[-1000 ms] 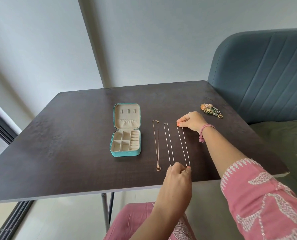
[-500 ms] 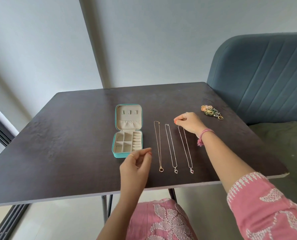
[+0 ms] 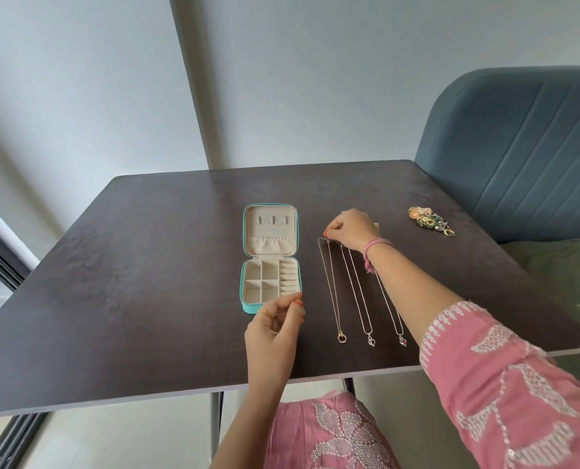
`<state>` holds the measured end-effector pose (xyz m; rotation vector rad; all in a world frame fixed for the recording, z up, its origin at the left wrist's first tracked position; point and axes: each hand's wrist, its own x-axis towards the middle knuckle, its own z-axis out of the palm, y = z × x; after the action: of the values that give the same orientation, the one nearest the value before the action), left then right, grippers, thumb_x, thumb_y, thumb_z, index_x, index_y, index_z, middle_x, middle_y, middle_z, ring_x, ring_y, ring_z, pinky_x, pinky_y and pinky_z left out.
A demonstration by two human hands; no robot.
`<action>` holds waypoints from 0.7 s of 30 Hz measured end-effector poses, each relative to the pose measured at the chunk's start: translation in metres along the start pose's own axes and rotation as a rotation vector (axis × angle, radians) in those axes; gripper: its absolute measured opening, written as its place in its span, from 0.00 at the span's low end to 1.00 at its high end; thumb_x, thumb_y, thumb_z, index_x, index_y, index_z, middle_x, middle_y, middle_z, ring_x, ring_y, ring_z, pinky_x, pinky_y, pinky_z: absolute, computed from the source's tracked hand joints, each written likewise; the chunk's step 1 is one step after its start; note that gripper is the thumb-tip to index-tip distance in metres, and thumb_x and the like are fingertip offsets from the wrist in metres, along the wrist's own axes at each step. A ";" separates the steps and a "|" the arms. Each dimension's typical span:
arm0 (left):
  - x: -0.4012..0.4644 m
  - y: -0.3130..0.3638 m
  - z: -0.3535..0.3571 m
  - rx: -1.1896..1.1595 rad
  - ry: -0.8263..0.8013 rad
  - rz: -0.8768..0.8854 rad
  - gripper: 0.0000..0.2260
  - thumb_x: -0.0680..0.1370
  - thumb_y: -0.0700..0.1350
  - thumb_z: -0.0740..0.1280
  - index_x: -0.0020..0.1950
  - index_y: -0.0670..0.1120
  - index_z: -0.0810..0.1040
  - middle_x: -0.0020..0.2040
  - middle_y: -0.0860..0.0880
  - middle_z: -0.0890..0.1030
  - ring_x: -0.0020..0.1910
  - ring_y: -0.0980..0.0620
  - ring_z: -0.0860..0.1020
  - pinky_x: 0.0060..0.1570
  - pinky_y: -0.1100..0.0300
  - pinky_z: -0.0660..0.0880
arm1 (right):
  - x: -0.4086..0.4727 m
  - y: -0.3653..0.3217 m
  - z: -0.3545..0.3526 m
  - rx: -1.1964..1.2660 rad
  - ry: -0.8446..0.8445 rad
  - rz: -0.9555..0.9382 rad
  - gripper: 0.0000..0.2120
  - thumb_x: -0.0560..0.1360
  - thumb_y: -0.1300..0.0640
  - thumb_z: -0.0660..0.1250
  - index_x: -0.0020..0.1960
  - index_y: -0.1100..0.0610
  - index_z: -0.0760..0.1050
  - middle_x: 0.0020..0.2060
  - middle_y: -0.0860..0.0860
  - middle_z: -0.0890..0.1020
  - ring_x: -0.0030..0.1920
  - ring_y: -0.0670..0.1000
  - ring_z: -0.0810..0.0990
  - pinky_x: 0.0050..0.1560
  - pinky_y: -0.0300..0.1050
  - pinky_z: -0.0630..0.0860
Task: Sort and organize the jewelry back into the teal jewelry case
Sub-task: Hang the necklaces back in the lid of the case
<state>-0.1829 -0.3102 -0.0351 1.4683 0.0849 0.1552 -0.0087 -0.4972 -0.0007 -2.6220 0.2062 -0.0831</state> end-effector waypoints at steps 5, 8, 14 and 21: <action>0.002 -0.006 -0.001 -0.015 -0.010 -0.013 0.06 0.76 0.38 0.68 0.49 0.47 0.83 0.41 0.51 0.85 0.42 0.54 0.82 0.48 0.63 0.77 | 0.012 -0.005 0.004 -0.128 -0.054 0.011 0.07 0.73 0.48 0.70 0.46 0.48 0.85 0.49 0.46 0.83 0.55 0.53 0.76 0.53 0.50 0.62; 0.002 -0.007 -0.001 -0.014 -0.021 -0.012 0.06 0.76 0.38 0.68 0.49 0.47 0.83 0.42 0.51 0.85 0.44 0.53 0.82 0.49 0.61 0.78 | 0.018 -0.007 0.004 -0.177 -0.073 0.009 0.06 0.72 0.48 0.72 0.46 0.47 0.85 0.50 0.46 0.83 0.55 0.53 0.77 0.55 0.51 0.63; 0.003 -0.008 -0.002 -0.041 -0.019 -0.005 0.06 0.76 0.38 0.68 0.50 0.46 0.83 0.43 0.49 0.85 0.44 0.52 0.82 0.50 0.60 0.79 | 0.021 -0.006 0.009 -0.269 -0.051 -0.064 0.05 0.74 0.52 0.69 0.47 0.48 0.84 0.50 0.49 0.84 0.54 0.54 0.79 0.55 0.49 0.70; 0.002 -0.007 -0.002 -0.083 -0.016 -0.010 0.06 0.76 0.37 0.68 0.50 0.43 0.83 0.42 0.49 0.85 0.42 0.54 0.81 0.49 0.60 0.79 | 0.016 -0.001 0.025 -0.528 0.006 -0.206 0.14 0.79 0.56 0.60 0.62 0.57 0.75 0.59 0.55 0.76 0.61 0.57 0.72 0.59 0.54 0.70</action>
<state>-0.1807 -0.3088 -0.0422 1.3861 0.0716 0.1373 0.0095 -0.4864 -0.0218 -3.1636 -0.0525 -0.1204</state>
